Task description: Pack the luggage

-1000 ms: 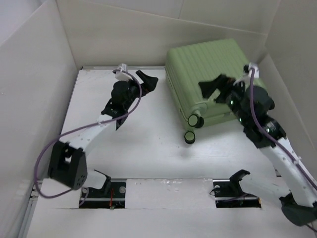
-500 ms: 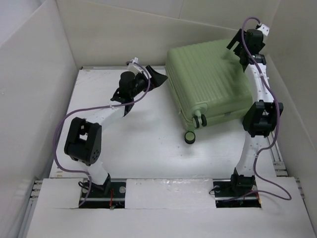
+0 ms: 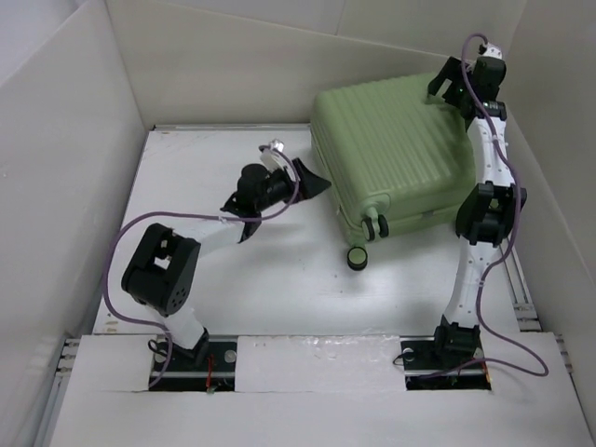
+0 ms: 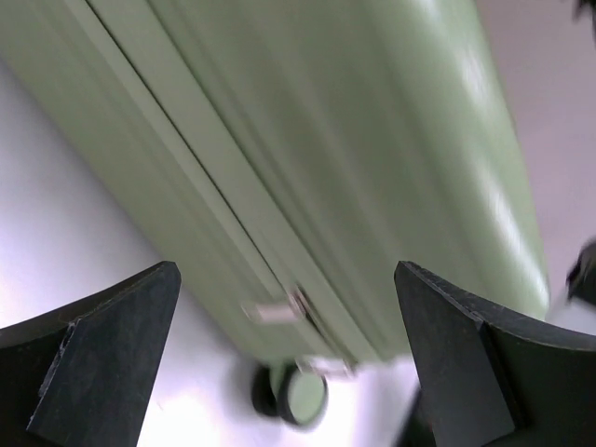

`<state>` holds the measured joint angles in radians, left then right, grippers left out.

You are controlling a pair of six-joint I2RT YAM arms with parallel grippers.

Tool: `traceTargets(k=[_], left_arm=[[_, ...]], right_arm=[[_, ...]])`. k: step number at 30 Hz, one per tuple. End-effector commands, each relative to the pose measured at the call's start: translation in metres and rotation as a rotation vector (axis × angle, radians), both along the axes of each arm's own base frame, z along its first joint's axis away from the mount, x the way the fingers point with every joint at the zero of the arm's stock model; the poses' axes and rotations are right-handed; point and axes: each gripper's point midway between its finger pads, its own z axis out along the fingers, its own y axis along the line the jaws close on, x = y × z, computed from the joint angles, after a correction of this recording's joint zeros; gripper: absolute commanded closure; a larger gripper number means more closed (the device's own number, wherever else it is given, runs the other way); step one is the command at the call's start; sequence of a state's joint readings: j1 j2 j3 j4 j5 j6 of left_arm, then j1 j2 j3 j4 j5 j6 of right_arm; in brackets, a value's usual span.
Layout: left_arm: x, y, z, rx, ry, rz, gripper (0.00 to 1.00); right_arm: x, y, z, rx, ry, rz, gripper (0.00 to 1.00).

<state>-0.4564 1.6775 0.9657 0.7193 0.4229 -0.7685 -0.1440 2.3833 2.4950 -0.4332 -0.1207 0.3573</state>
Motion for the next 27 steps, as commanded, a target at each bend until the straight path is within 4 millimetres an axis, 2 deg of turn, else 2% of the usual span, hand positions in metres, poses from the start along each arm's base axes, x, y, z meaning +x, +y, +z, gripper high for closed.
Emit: traceTargets(k=[1, 2, 3, 4, 5, 6, 7, 8, 9, 10, 12, 13, 15, 17, 18, 19, 20, 22, 23, 25, 26, 27], left_arm=[[-0.049, -0.023, 0.040, -0.072, -0.112, -0.126, 0.01], [-0.060, -0.024, 0.028, -0.060, -0.087, -0.140, 0.01], [-0.069, -0.026, 0.032, -0.065, -0.096, -0.146, 0.01], [-0.083, -0.028, 0.029, -0.063, -0.090, -0.166, 0.01], [-0.082, -0.027, 0.029, -0.063, -0.090, -0.157, 0.01], [-0.097, -0.031, 0.025, -0.047, -0.091, -0.185, 0.01], [-0.101, -0.031, 0.023, -0.034, -0.091, -0.182, 0.01], [-0.105, -0.030, 0.023, -0.021, -0.093, -0.177, 0.01], [-0.106, -0.025, 0.021, -0.007, -0.095, -0.159, 0.01], [-0.118, -0.019, 0.019, 0.029, -0.115, -0.142, 0.01], [-0.127, -0.009, 0.010, 0.102, -0.127, -0.104, 0.07], [-0.145, -0.008, 0.005, 0.140, -0.142, -0.107, 0.12], [-0.150, 0.007, -0.022, 0.278, -0.149, -0.024, 0.25], [-0.173, 0.007, -0.046, 0.337, -0.139, -0.057, 0.28], [-0.181, 0.007, -0.052, 0.341, -0.135, -0.082, 0.30], [-0.186, 0.005, -0.055, 0.344, -0.145, -0.099, 0.36], [-0.201, -0.003, -0.060, 0.346, -0.146, -0.151, 0.39], [-0.212, -0.016, -0.059, 0.367, -0.172, -0.176, 0.44], [-0.218, -0.022, -0.062, 0.407, -0.196, -0.181, 0.44], [-0.235, -0.041, -0.064, 0.478, -0.227, -0.178, 0.44], [-0.239, -0.046, -0.066, 0.500, -0.229, -0.177, 0.44], [-0.240, -0.054, -0.066, 0.511, -0.219, -0.158, 0.45]], right_arm=[[-0.042, 0.146, -0.101, 0.082, 0.274, 0.439, 0.03], [-0.051, 0.167, -0.092, 0.055, 0.253, 0.504, 0.04], [-0.066, 0.209, -0.097, 0.052, 0.259, 0.597, 0.04], [-0.073, 0.227, -0.103, 0.043, 0.271, 0.632, 0.04], [-0.077, 0.240, -0.096, 0.027, 0.261, 0.641, 0.05], [-0.082, 0.253, -0.101, 0.026, 0.272, 0.663, 0.05], [-0.089, 0.270, -0.095, 0.021, 0.264, 0.692, 0.05], [-0.084, 0.266, -0.095, 0.019, 0.262, 0.654, 0.05], [-0.084, 0.268, -0.087, 0.020, 0.255, 0.625, 0.05], [-0.079, 0.267, -0.077, 0.040, 0.229, 0.587, 0.04], [-0.072, 0.245, -0.066, 0.061, 0.208, 0.499, 0.02], [-0.068, 0.239, -0.057, 0.095, 0.195, 0.471, 0.01], [-0.064, 0.219, -0.047, 0.144, 0.180, 0.447, 0.01], [-0.062, 0.206, -0.023, 0.163, 0.134, 0.421, 0.01], [-0.063, 0.200, -0.013, 0.178, 0.121, 0.414, 0.01], [-0.066, 0.199, 0.007, 0.174, 0.082, 0.417, 0.01], [-0.068, 0.194, 0.018, 0.181, 0.064, 0.407, 0.01], [-0.073, 0.187, 0.044, 0.185, 0.015, 0.397, 0.01], [-0.082, 0.179, 0.074, 0.195, -0.033, 0.383, 0.01], [-0.092, 0.165, 0.107, 0.213, -0.100, 0.364, 0.01], [-0.110, 0.166, 0.138, 0.210, -0.152, 0.386, 0.01], [-0.119, 0.161, 0.156, 0.218, -0.195, 0.397, 0.01]])
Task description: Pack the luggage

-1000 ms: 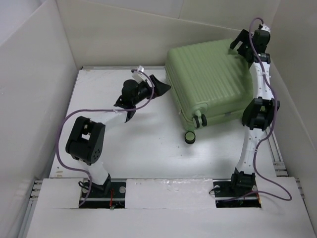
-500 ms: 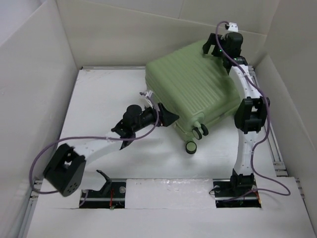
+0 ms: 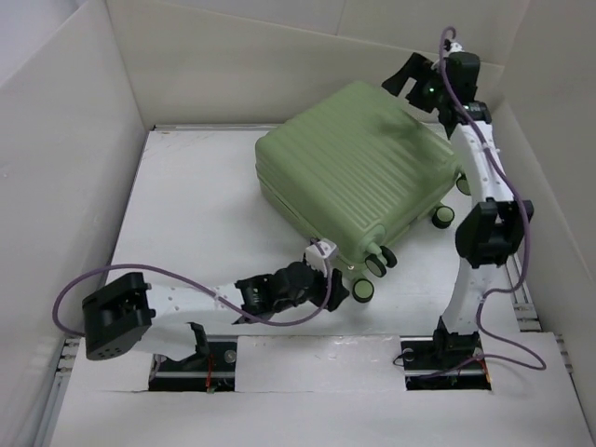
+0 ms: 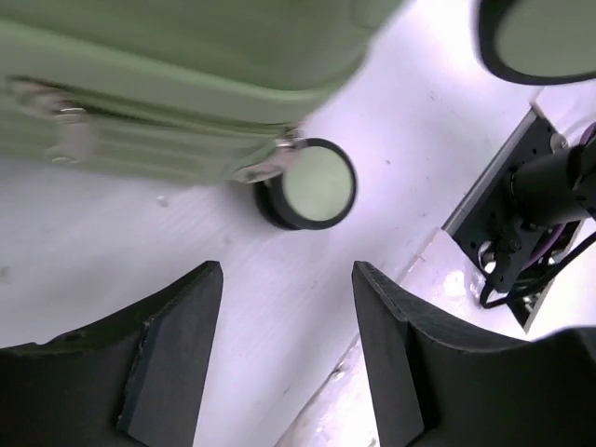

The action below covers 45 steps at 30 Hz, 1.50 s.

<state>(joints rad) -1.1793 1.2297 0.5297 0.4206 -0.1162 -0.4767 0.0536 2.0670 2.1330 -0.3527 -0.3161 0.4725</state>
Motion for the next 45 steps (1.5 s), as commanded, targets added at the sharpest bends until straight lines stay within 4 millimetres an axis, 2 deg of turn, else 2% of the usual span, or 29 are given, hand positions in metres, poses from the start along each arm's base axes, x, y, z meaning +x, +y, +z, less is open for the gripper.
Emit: traceTargets(k=[1, 2, 3, 4, 5, 6, 8, 9, 10, 11, 12, 13, 14, 15, 16, 17, 18, 20, 21, 23, 24, 27, 28, 29, 34, 37, 38, 40, 45], left_arm=[[0.014, -0.017, 0.024, 0.012, -0.092, 0.100, 0.47], [0.013, -0.017, 0.024, 0.006, -0.083, 0.104, 0.47], [0.014, -0.020, 0.029, -0.021, -0.081, 0.109, 0.47], [0.014, -0.020, 0.036, -0.055, -0.090, 0.110, 0.47], [0.012, -0.023, 0.039, -0.068, -0.089, 0.099, 0.47], [0.012, -0.022, 0.043, -0.079, -0.092, 0.099, 0.47], [0.012, -0.027, 0.043, -0.083, -0.090, 0.091, 0.48], [0.012, -0.028, 0.038, -0.075, -0.079, 0.094, 0.50], [0.016, -0.026, 0.033, -0.068, -0.072, 0.127, 0.52], [0.020, -0.027, 0.031, -0.067, -0.079, 0.145, 0.53], [0.022, -0.026, 0.030, -0.071, -0.085, 0.157, 0.53], [0.024, -0.027, 0.028, -0.076, -0.090, 0.167, 0.56], [0.026, -0.028, 0.027, -0.075, -0.093, 0.176, 0.57], [0.026, -0.028, 0.021, -0.060, -0.090, 0.175, 0.57], [0.027, -0.030, 0.025, -0.076, -0.094, 0.176, 0.57], [0.026, -0.033, 0.025, -0.083, -0.100, 0.180, 0.57], [0.025, -0.041, 0.034, -0.111, -0.112, 0.183, 0.57], [0.026, -0.046, 0.037, -0.104, -0.136, 0.202, 0.59], [0.029, -0.051, 0.045, -0.109, -0.156, 0.216, 0.59], [0.027, -0.062, 0.038, -0.092, -0.152, 0.204, 0.59], [0.027, -0.062, 0.038, -0.091, -0.152, 0.204, 0.59], [0.026, -0.070, 0.040, -0.089, -0.175, 0.241, 0.61], [0.030, -0.070, 0.046, -0.092, -0.185, 0.268, 0.64], [0.032, -0.067, 0.035, -0.053, -0.183, 0.307, 0.66], [0.052, -0.061, 0.018, 0.056, -0.207, 0.448, 0.73], [0.049, -0.054, 0.010, 0.113, -0.253, 0.530, 0.78], [0.049, -0.054, 0.017, 0.100, -0.261, 0.553, 0.89], [0.049, -0.052, 0.017, 0.113, -0.284, 0.580, 0.98], [0.053, -0.043, 0.027, 0.083, -0.293, 0.638, 1.00]], right_arm=[[-0.057, -0.009, 0.117, 0.081, -0.201, 0.027, 0.01], [-0.067, -0.008, 0.113, 0.083, -0.192, 0.037, 0.01], [-0.098, -0.009, 0.148, 0.073, -0.271, 0.042, 0.01], [-0.113, -0.009, 0.155, 0.062, -0.295, 0.044, 0.01], [-0.123, -0.010, 0.133, 0.052, -0.255, 0.044, 0.01], [-0.163, -0.009, 0.159, 0.045, -0.331, 0.060, 0.01], [-0.198, 0.000, 0.157, 0.048, -0.386, 0.072, 0.02], [-0.206, -0.003, 0.109, 0.046, -0.307, 0.057, 0.05], [-0.243, 0.001, 0.123, 0.067, -0.371, 0.064, 0.16], [-0.258, 0.007, 0.119, 0.102, -0.390, 0.080, 0.21], [-0.264, 0.011, 0.077, 0.113, -0.322, 0.087, 0.25], [-0.286, 0.014, 0.082, 0.127, -0.365, 0.102, 0.37], [-0.291, 0.015, 0.071, 0.128, -0.353, 0.100, 0.42], [-0.294, 0.017, 0.062, 0.128, -0.341, 0.087, 0.42], [-0.294, 0.014, 0.044, 0.124, -0.312, 0.070, 0.37], [-0.292, 0.013, 0.038, 0.121, -0.299, 0.061, 0.27], [-0.293, 0.013, 0.032, 0.110, -0.278, 0.061, 0.23], [-0.289, 0.021, 0.014, 0.101, -0.225, 0.099, 0.18], [-0.287, 0.021, 0.009, 0.099, -0.205, 0.099, 0.18], [-0.290, 0.037, -0.007, 0.090, -0.175, 0.150, 0.19], [-0.287, 0.038, -0.017, 0.087, -0.151, 0.149, 0.19], [-0.286, 0.049, -0.026, 0.084, -0.135, 0.171, 0.19], [-0.287, 0.052, -0.024, 0.086, -0.144, 0.180, 0.19], [-0.285, 0.054, -0.028, 0.082, -0.132, 0.177, 0.19], [-0.282, 0.074, -0.039, 0.057, -0.099, 0.236, 0.19], [-0.286, 0.082, -0.039, 0.059, -0.098, 0.262, 0.19], [-0.286, 0.082, -0.039, 0.051, -0.102, 0.264, 0.21], [-0.289, 0.085, -0.043, 0.049, -0.093, 0.275, 0.23], [-0.290, 0.087, -0.041, 0.038, -0.108, 0.268, 0.21]])
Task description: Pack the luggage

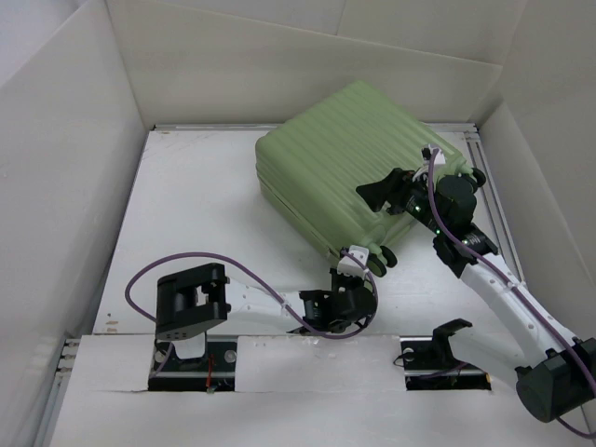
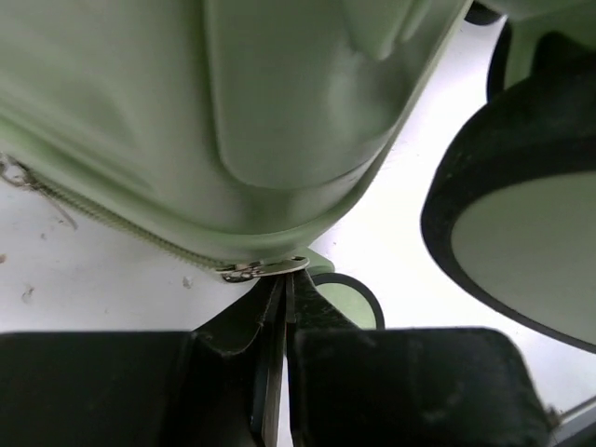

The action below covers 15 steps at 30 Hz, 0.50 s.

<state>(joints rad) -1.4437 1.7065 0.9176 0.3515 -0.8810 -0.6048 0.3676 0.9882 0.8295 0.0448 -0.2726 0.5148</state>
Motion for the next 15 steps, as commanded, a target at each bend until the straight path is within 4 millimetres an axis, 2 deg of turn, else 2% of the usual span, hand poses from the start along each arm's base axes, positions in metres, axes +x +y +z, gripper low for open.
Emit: traceTargets(k=[1, 5, 6, 8, 9, 10, 11, 13, 14, 15], left_arm=[[0.025, 0.022, 0.037, -0.062, -0.092, 0.170, 1.00], [0.024, 0.031, 0.035, -0.073, -0.098, 0.168, 1.00], [0.023, 0.034, 0.036, -0.076, -0.099, 0.168, 1.00], [0.023, 0.048, 0.026, -0.050, -0.095, 0.193, 1.00], [0.022, 0.052, 0.024, -0.052, -0.089, 0.197, 1.00], [0.021, 0.054, 0.020, -0.065, -0.079, 0.205, 1.00], [0.027, 0.068, 0.015, -0.048, -0.068, 0.225, 1.00], [0.028, 0.077, 0.011, -0.052, -0.063, 0.239, 1.00], [0.030, 0.089, 0.002, -0.045, -0.051, 0.260, 1.00], [0.034, 0.098, 0.004, -0.052, -0.047, 0.279, 1.00]], right_arm=[[-0.006, 0.000, -0.011, -0.031, 0.038, 0.005, 0.21], [-0.005, -0.002, -0.009, -0.046, 0.039, -0.015, 0.14], [-0.006, 0.001, 0.000, -0.047, 0.017, -0.004, 0.14], [-0.002, 0.006, -0.010, -0.073, 0.048, 0.008, 0.14], [-0.002, 0.012, -0.011, -0.085, 0.048, 0.027, 0.17], [0.002, 0.018, -0.024, -0.100, 0.081, 0.037, 0.25], [0.002, 0.022, -0.030, -0.108, 0.097, 0.047, 0.33], [0.007, 0.016, -0.056, -0.141, 0.148, 0.005, 0.49], [0.009, 0.013, -0.068, -0.151, 0.178, -0.017, 0.58], [0.013, 0.006, -0.075, -0.147, 0.194, -0.054, 0.59]])
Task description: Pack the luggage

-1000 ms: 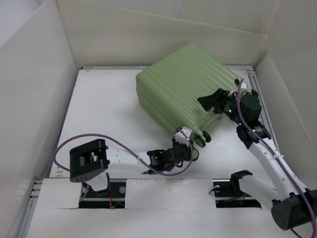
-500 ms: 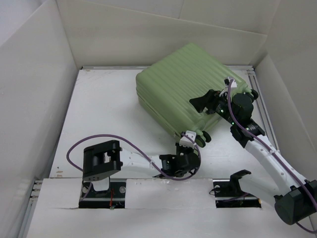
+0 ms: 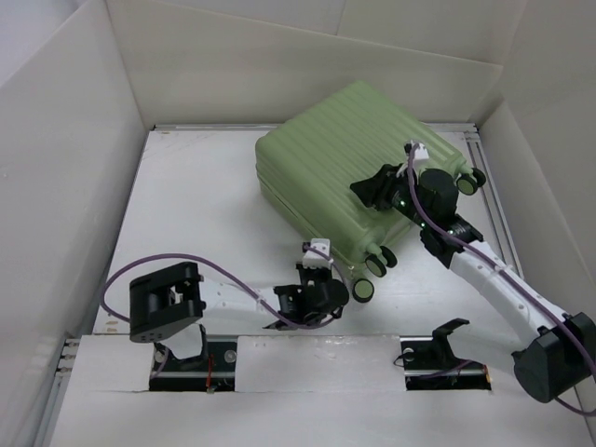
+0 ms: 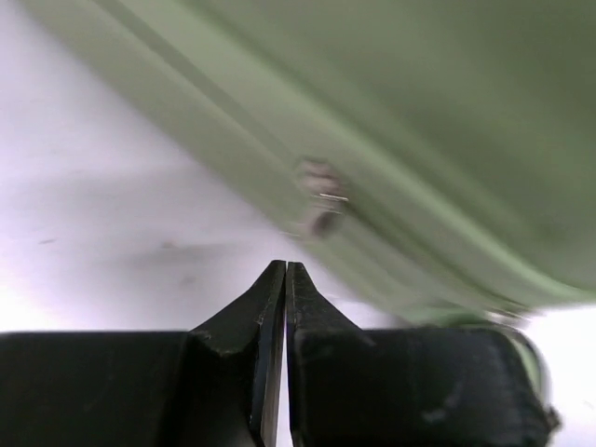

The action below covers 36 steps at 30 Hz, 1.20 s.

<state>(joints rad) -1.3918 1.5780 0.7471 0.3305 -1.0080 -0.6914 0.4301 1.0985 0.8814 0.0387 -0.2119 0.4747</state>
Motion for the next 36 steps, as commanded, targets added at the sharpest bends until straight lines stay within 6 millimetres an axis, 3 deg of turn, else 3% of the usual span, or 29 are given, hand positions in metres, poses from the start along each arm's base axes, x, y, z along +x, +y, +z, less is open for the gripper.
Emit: traceTargets(k=[1, 3, 6, 8, 9, 11, 12, 14, 16, 24, 30, 33, 36], left_arm=[[0.013, 0.035, 0.008, -0.052, -0.013, 0.113, 1.00], [0.021, 0.056, 0.004, -0.067, 0.006, 0.147, 1.00], [0.022, 0.062, 0.005, -0.131, 0.030, 0.121, 1.00], [0.010, 0.044, 0.016, -0.188, 0.024, -0.023, 1.00], [-0.011, 0.016, 0.025, -0.263, 0.039, -0.178, 1.00], [-0.030, -0.005, 0.028, -0.246, 0.040, -0.300, 0.98], [-0.038, -0.013, 0.029, -0.223, 0.028, -0.323, 0.78], [-0.056, -0.036, 0.028, -0.176, 0.010, -0.373, 0.54], [-0.058, -0.046, 0.028, -0.167, 0.002, -0.378, 0.49], [-0.035, -0.056, 0.048, -0.189, -0.102, -0.237, 0.50], [-0.018, -0.061, 0.048, -0.109, -0.187, -0.140, 0.53], [-0.012, -0.065, 0.051, -0.075, -0.217, -0.099, 0.59], [-0.005, -0.059, 0.046, -0.035, -0.221, -0.051, 0.75]], right_arm=[[-0.001, -0.024, -0.078, -0.112, 0.190, -0.116, 0.59], [0.000, -0.036, -0.094, -0.107, 0.229, -0.160, 0.60], [-0.002, -0.055, -0.122, -0.100, 0.283, -0.198, 0.60], [-0.004, -0.060, -0.129, -0.083, 0.290, -0.200, 0.57], [-0.006, -0.057, -0.129, -0.078, 0.292, -0.184, 0.55], [-0.008, -0.054, -0.128, -0.072, 0.295, -0.164, 0.54], [-0.006, -0.054, -0.124, -0.076, 0.282, -0.160, 0.54], [-0.007, -0.052, -0.124, -0.073, 0.283, -0.150, 0.52], [-0.006, -0.050, -0.119, -0.067, 0.275, -0.141, 0.52], [-0.011, -0.040, -0.113, -0.054, 0.261, -0.093, 0.52], [-0.012, -0.035, -0.111, -0.046, 0.244, -0.075, 0.53], [-0.016, -0.031, -0.119, -0.059, 0.257, -0.053, 0.53], [-0.018, -0.032, -0.120, -0.059, 0.257, -0.053, 0.54]])
